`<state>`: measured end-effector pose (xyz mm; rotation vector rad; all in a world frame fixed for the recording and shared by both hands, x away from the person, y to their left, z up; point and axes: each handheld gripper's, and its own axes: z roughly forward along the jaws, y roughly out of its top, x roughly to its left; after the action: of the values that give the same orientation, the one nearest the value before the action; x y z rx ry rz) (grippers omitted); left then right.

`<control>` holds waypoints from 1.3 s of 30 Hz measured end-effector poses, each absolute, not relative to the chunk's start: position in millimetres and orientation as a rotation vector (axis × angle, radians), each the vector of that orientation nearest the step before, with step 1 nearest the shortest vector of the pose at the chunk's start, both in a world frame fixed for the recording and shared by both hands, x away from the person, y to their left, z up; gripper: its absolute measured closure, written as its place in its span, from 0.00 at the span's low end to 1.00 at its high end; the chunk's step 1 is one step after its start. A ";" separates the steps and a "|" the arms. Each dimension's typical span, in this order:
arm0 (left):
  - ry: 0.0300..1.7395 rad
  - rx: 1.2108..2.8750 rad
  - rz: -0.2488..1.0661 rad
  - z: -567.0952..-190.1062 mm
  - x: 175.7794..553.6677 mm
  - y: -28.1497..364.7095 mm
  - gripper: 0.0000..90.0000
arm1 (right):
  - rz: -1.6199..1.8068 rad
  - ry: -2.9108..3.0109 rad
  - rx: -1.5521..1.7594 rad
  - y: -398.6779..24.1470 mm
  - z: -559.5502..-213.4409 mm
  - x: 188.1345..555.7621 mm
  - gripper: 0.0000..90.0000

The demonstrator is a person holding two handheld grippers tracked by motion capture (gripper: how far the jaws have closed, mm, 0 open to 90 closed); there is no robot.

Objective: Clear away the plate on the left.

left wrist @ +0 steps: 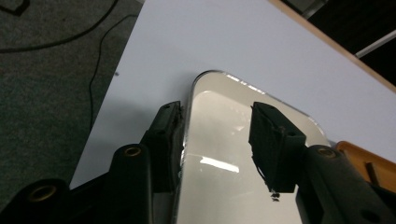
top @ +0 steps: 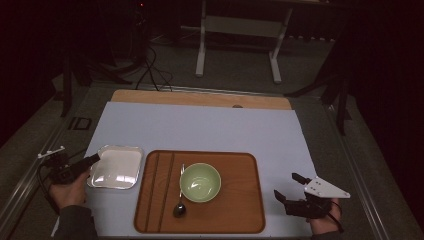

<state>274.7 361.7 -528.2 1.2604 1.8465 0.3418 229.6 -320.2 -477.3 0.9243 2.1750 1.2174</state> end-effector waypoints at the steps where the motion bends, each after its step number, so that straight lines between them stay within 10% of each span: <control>1: 1.852 1.259 0.338 -528.7 274.7 362.1 0.63 | 1.217 2.175 0.924 -320.2 -477.3 229.6 0.16; 17: 1.930 1.337 0.251 -542.4 276.8 366.0 0.94 | 1.220 2.177 0.922 -319.5 -477.5 229.6 0.16; 39: 1.916 1.248 0.177 -547.4 273.0 374.1 1.00 | 1.218 2.180 0.921 -319.7 -477.5 229.6 0.16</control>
<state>273.0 374.1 -547.4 1.2481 1.9156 0.1766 229.6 -319.7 -477.5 0.9207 2.1799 1.2177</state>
